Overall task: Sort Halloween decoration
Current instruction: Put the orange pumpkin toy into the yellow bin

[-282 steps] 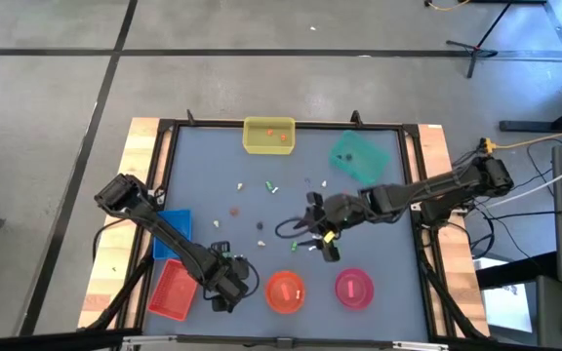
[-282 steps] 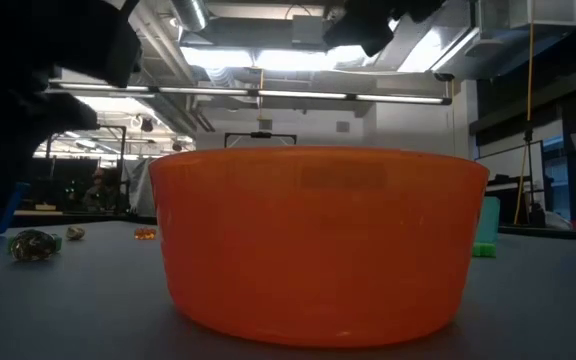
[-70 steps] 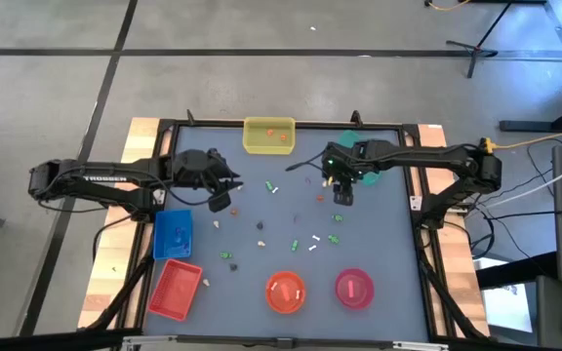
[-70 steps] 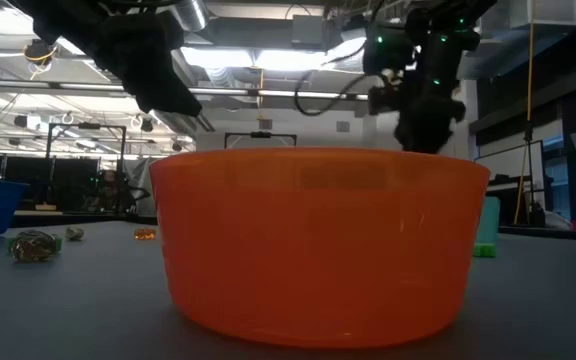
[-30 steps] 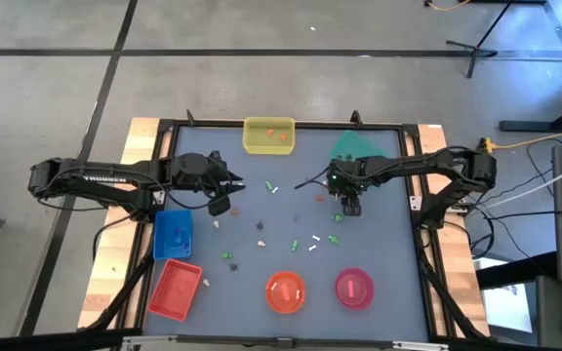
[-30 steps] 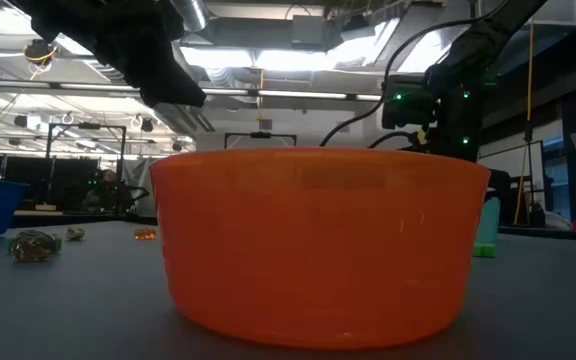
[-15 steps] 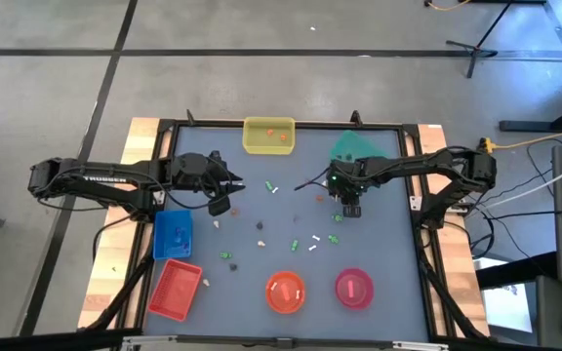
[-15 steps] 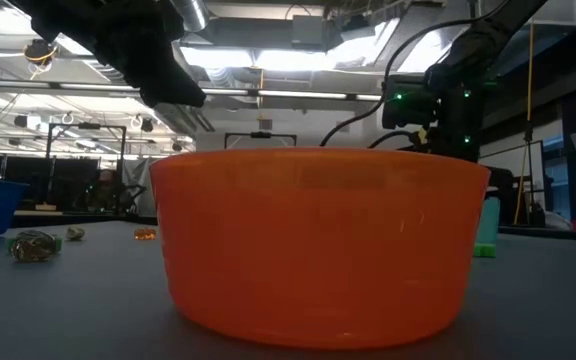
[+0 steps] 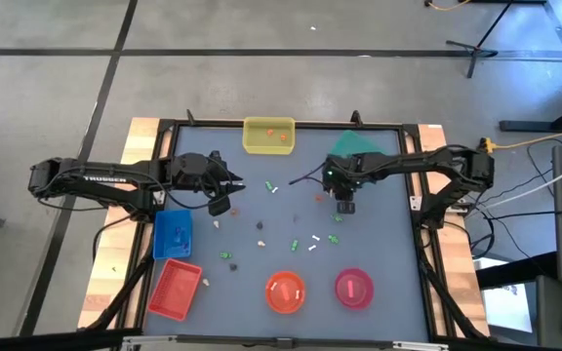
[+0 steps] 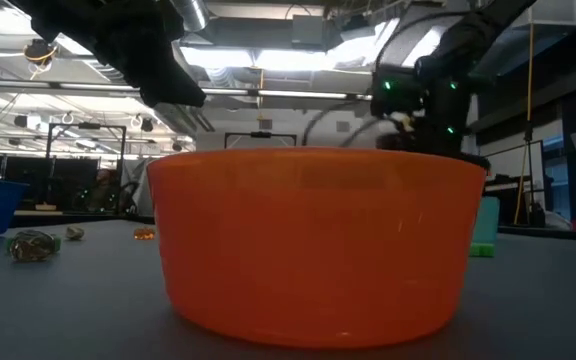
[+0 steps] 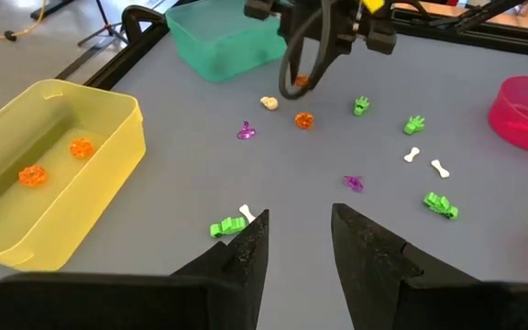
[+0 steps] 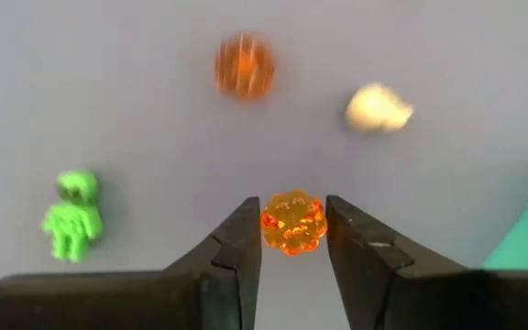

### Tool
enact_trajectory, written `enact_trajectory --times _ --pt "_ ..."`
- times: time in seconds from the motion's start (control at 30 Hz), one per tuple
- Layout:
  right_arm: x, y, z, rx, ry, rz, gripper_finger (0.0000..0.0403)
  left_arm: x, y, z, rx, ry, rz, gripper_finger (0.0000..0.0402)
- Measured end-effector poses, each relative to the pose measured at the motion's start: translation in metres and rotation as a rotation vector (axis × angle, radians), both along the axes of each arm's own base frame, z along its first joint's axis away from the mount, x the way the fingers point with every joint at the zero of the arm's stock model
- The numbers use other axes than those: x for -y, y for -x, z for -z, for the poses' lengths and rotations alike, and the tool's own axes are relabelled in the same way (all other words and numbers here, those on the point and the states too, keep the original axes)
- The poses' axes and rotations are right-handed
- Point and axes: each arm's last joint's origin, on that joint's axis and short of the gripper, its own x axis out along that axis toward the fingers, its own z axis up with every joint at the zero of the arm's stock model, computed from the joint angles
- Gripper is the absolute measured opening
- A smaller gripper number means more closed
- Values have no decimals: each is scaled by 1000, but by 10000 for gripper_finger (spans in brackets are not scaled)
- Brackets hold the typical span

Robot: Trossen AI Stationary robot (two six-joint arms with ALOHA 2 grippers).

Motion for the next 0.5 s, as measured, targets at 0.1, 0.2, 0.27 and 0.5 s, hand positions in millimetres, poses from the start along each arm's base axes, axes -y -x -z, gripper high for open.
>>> enact_trajectory --times 0.1,0.2,0.27,0.5 --pt "4 -14 -18 71 16 -5 111 0 0 0 0 0 0 105" --pt "8 -30 -41 176 56 -31 111 0 0 0 0 0 0 105" --pt "12 -40 -56 253 104 -52 111 0 0 0 0 0 0 105" --pt "25 -71 -99 631 344 -126 111 0 0 0 0 0 0 105"
